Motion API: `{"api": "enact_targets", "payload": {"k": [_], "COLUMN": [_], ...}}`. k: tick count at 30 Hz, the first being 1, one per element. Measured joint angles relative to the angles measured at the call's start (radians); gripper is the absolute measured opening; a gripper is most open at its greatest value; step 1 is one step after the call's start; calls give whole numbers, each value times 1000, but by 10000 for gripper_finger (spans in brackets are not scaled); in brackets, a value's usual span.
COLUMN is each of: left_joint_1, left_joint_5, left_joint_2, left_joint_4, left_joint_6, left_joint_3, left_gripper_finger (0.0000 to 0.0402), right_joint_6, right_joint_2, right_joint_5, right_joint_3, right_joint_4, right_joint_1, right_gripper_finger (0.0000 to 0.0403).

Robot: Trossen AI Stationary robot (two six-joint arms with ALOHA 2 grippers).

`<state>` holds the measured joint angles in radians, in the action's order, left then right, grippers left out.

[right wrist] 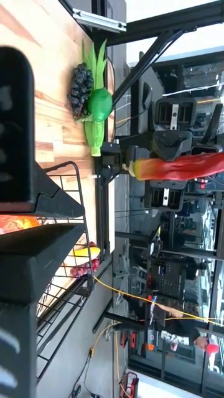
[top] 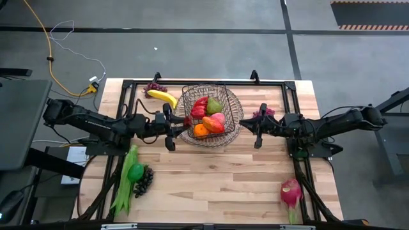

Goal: Build produce basket
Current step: Put the red chili pepper into the black wire basket

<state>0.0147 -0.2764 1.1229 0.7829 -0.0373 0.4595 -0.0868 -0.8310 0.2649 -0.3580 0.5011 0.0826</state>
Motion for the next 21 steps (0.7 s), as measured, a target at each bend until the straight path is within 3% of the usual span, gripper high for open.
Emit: {"api": "enact_targets", "payload": {"k": [5, 9, 16, 21], "left_joint_1": [1, 28, 146, 239], "left_joint_5": [-3, -78, -90, -71], "left_joint_2": [0, 1, 67, 189], "left_joint_4": [0, -48, -555, -740], "left_joint_6": [13, 15, 43, 52], "left_joint_3": [0, 24, 267, 420], "left_gripper_finger": [104, 104, 104, 104], "right_joint_6": [7, 10, 8, 8], "right_joint_2": [0, 0, 0, 0], "right_joint_5": [0, 13, 21, 21], "right_joint_3": [0, 0, 0, 0], "right_joint_4": [-4, -4, -3, -3], "right_joint_1": [0, 0, 0, 0], "right_gripper_finger": [18, 18, 18, 18]}}
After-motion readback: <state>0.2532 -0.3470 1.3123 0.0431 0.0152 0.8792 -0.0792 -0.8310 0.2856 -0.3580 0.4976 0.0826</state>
